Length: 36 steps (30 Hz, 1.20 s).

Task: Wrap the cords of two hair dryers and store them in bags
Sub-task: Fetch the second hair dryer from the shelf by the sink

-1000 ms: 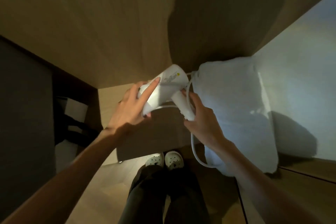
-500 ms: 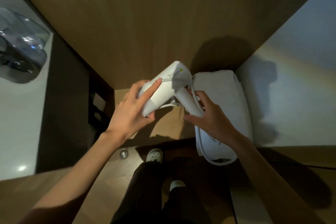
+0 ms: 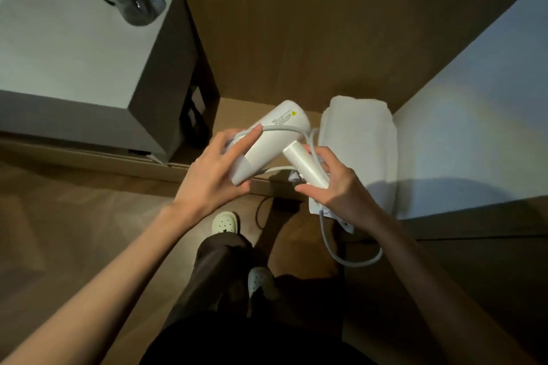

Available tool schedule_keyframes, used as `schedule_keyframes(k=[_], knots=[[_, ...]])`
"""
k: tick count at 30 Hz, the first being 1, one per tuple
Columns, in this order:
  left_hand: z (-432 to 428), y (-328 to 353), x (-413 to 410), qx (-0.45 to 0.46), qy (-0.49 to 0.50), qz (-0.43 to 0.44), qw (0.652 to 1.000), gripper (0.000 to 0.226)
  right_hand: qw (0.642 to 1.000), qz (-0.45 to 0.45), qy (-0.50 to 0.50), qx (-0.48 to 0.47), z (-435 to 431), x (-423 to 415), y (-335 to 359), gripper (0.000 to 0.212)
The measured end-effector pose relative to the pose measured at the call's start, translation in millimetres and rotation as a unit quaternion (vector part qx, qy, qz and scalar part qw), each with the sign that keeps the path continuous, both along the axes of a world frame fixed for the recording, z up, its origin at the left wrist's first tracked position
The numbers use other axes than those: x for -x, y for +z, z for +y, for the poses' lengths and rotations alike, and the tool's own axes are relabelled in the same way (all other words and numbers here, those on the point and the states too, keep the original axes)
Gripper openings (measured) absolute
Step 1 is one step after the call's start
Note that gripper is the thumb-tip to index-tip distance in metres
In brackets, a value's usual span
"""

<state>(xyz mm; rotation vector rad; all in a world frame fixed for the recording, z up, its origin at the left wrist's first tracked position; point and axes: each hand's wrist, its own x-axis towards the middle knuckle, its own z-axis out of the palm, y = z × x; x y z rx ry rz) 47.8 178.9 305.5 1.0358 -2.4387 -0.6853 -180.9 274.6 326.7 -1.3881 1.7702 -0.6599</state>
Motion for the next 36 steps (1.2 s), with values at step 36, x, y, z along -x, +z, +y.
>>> schedule_keyframes(k=[36], knots=[[56.1,49.4,-576.4,0.078,0.291,-0.013,0.954,0.079,0.946,0.009,0.316,0.076,-92.2,-563.3,39.3,0.068]])
